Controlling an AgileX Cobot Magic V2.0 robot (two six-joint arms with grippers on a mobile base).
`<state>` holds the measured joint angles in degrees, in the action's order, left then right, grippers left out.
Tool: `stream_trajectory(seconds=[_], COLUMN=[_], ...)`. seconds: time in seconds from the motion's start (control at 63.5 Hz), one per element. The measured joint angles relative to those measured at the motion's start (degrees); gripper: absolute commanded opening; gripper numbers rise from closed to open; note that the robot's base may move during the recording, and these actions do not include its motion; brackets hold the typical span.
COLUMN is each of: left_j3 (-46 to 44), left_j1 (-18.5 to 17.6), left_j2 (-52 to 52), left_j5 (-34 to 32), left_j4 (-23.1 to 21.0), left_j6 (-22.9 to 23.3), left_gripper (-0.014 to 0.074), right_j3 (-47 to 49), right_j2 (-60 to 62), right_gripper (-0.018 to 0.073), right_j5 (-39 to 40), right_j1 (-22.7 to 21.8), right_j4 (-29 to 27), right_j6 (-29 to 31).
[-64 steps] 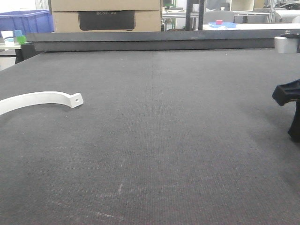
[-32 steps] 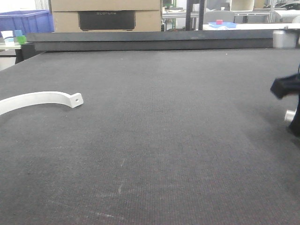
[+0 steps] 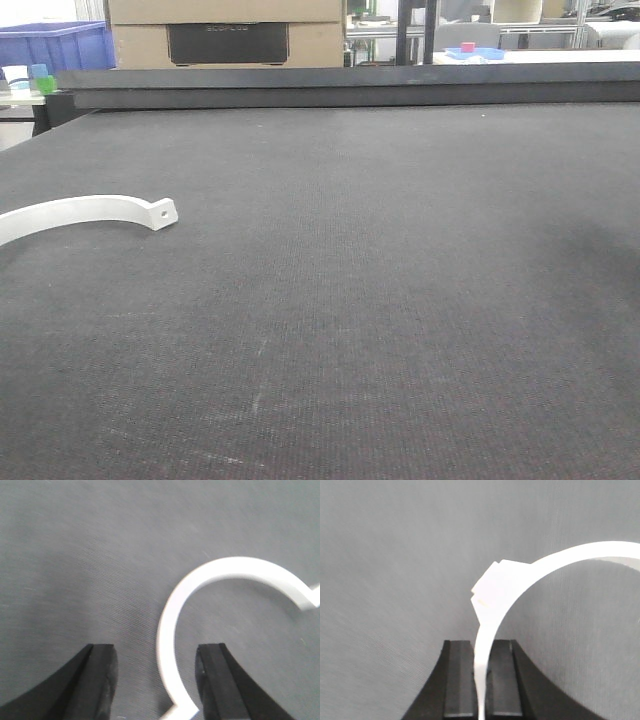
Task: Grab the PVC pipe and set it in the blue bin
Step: 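Close both grippers on the white pipe at two points, then lift the white pipe off the table with both grippers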
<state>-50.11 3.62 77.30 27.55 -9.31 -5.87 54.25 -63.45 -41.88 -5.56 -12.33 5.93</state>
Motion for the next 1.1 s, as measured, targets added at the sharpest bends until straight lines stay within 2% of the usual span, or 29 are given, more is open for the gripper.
stream_trajectory(seconds=[0.079, 0.157, 0.346, 0.614, 1.102], left_j3=[-0.56, -1.77, -4.17, -5.64, -6.23], left_j1=[-2.02, -3.51, -4.05, -4.05, -4.05], left_j2=[1.41, 2.93, 7.42, 12.97, 19.06], left_j5=[-0.13, -0.43, -0.87, -2.73, -3.87], left_j4=[0.0, -0.1, 0.69, 3.36, 3.57], left_j6=[-0.67, -1.17, -1.53, -1.53, -1.53], left_gripper=[0.0284, 0.0328, 0.0426, 0.0424, 0.0419], right_j3=[0.0, 0.0, 0.0, 0.0, 0.0], right_j2=[2.98, 5.37, 8.69, 9.39, 9.39], right_gripper=[-0.0167, -0.0167, -0.0167, -0.0167, -0.0167], right_j5=[-0.13, -0.27, -1.28, -2.58, -2.58], right_j1=[0.0, 0.0, 0.0, 0.0, 0.0], right_j4=[-0.55, -0.8, -1.05, -1.16, -1.27], right_j6=[0.0, 0.0, 0.0, 0.0, 0.0])
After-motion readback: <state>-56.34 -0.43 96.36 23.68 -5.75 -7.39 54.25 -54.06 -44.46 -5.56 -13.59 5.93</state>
